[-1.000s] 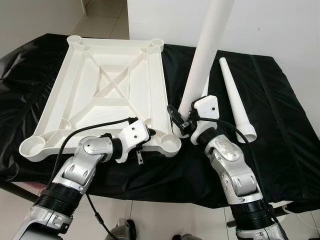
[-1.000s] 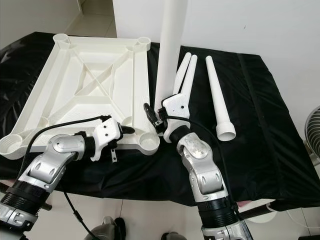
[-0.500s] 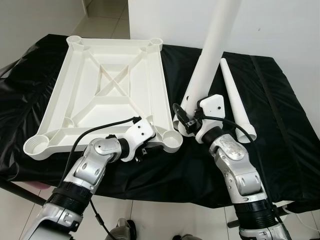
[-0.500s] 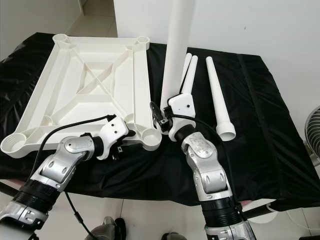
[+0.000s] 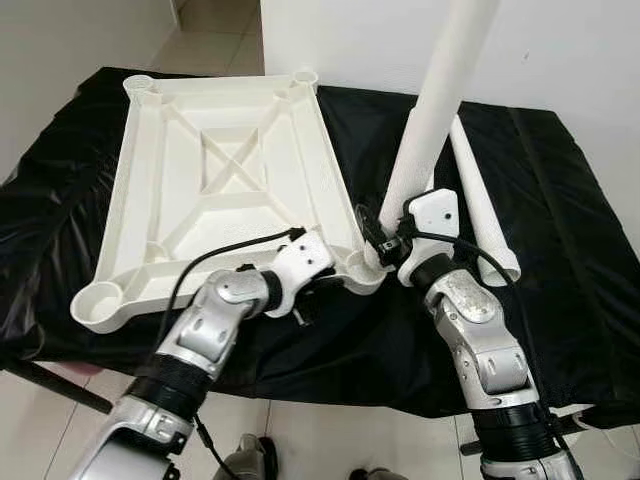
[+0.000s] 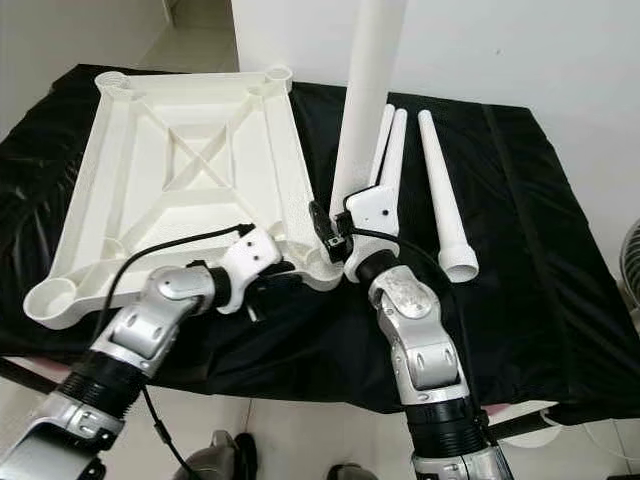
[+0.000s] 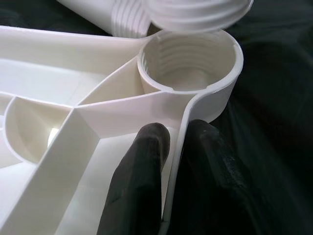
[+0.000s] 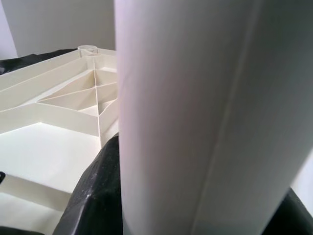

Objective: Building children table

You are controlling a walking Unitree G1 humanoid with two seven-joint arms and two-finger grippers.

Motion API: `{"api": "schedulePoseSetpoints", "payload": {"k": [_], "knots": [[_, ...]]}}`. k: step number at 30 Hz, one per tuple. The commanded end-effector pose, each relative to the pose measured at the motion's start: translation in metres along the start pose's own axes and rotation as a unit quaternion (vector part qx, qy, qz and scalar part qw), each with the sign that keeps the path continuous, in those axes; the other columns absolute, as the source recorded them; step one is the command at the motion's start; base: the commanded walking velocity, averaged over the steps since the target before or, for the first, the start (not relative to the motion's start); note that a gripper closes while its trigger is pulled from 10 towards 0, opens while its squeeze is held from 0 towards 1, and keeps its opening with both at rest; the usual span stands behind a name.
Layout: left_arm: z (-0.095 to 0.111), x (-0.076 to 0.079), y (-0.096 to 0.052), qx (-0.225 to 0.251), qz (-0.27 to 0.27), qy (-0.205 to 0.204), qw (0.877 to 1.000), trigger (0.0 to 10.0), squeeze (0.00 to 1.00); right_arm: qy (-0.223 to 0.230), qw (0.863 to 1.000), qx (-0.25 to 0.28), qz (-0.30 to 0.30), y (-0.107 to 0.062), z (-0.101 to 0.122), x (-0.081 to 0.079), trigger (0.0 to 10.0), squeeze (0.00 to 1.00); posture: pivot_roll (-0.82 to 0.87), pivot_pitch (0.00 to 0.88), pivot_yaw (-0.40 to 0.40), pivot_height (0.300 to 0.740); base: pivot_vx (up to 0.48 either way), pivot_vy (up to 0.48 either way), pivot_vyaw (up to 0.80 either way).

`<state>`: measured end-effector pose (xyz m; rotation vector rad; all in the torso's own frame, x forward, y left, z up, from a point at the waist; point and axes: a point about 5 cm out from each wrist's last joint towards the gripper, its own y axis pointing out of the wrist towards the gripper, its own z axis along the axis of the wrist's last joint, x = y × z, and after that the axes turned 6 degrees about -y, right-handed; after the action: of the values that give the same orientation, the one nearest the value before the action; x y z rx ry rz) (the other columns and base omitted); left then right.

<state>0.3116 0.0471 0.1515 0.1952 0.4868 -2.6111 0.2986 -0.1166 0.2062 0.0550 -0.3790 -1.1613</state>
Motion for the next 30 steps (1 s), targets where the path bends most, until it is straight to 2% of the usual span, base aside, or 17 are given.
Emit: {"api": "schedulePoseSetpoints", "payload": {"k": [1, 4, 8, 9, 10, 13, 14, 16, 21, 24, 25, 26, 28, 30], "knots": [[0.012, 0.015, 0.011, 0.022, -0.030, 0.013, 0.999, 10.0, 0.00, 0.000, 1.000, 0.005, -0.006, -0.002, 0.002, 0.001, 10.0, 0.00, 0.00, 0.155, 0.029, 0.740, 0.000, 0.000, 0.00], [0.014, 0.029, 0.014, 0.027, -0.067, 0.042, 0.997, 10.0, 0.00, -0.001, 1.000, 0.005, -0.008, -0.002, 0.002, 0.001, 10.0, 0.00, 0.00, 0.157, 0.030, 0.740, 0.000, 0.000, 0.00], [0.014, 0.035, 0.015, 0.032, -0.081, 0.032, 0.996, 10.0, 0.00, 0.001, 1.000, 0.004, -0.009, -0.002, 0.002, 0.001, 10.0, 0.00, 0.00, 0.158, 0.030, 0.740, 0.000, 0.000, 0.00], [0.014, 0.035, 0.015, 0.034, -0.082, 0.023, 0.996, 10.0, 0.81, 0.002, 1.000, 0.003, -0.010, -0.002, 0.001, 0.001, 10.0, 0.00, 0.00, 0.158, 0.030, 0.740, 0.000, 0.000, 0.00], [0.014, 0.035, 0.015, 0.034, -0.083, 0.024, 0.996, 10.0, 1.00, 0.001, 1.000, 0.003, -0.010, -0.002, 0.001, 0.001, 10.0, 0.00, 0.00, 0.158, 0.027, 0.740, 0.000, 0.000, 0.00], [0.014, 0.030, 0.013, 0.036, -0.074, 0.028, 0.996, 10.0, 1.00, 0.004, 1.000, 0.001, -0.013, -0.001, 0.000, 0.002, 10.0, 0.00, 0.00, 0.159, 0.023, 0.740, 0.000, 0.000, 0.00], [0.015, 0.027, 0.011, 0.040, -0.071, 0.022, 0.996, 10.0, 0.00, 0.004, 1.000, 0.000, -0.014, -0.001, 0.000, 0.002, 10.0, 0.00, 0.00, 0.159, 0.016, 0.740, 0.000, 0.000, 0.00], [0.016, 0.024, 0.010, 0.045, -0.066, 0.014, 0.997, 10.0, 0.00, 0.005, 1.000, -0.001, -0.016, -0.001, 0.000, 0.003, 10.0, 0.00, 0.00, 0.159, 0.016, 0.740, 0.000, 0.000, 0.00], [0.020, -0.002, -0.005, 0.060, -0.021, -0.006, 0.998, 10.0, 0.00, 0.006, 1.000, -0.009, -0.025, 0.000, -0.004, 0.003, 10.0, 0.00, 0.01, 0.164, 0.008, 0.740, 0.000, 0.000, 0.00], [0.021, -0.006, -0.008, 0.062, -0.012, -0.006, 0.998, 10.0, 0.00, 0.007, 1.000, -0.010, -0.027, 0.000, -0.005, 0.003, 10.0, 0.00, 0.01, 0.164, 0.007, 0.740, 0.000, 0.000, 0.00], [0.022, -0.012, -0.016, 0.069, -0.006, -0.015, 0.998, 10.0, 0.00, 0.008, 0.999, -0.014, -0.031, -0.002, -0.007, 0.004, 10.0, 0.00, 0.01, 0.164, 0.006, 0.740, 0.000, 0.000, 0.00], [0.022, -0.012, -0.016, 0.069, -0.006, -0.015, 0.998, 10.0, 0.00, 0.008, 0.999, -0.014, -0.031, -0.002, -0.007, 0.004, 10.0, 0.00, 0.01, 0.164, 0.006, 0.740, 0.000, 0.000, 0.00], [0.021, -0.015, -0.029, 0.079, -0.006, -0.024, 0.997, 10.0, 0.00, 0.007, 0.999, -0.017, -0.032, -0.005, -0.010, 0.003, 10.0, 0.00, 0.02, 0.161, 0.002, 0.740, 0.000, 0.000, 0.00], [0.017, -0.014, -0.035, 0.080, -0.005, -0.034, 0.996, 10.0, 0.00, 0.005, 0.999, -0.017, -0.032, -0.008, -0.011, 0.002, 10.0, 0.00, 0.02, 0.158, -0.003, 0.740, 0.000, 0.000, 0.00]]}}
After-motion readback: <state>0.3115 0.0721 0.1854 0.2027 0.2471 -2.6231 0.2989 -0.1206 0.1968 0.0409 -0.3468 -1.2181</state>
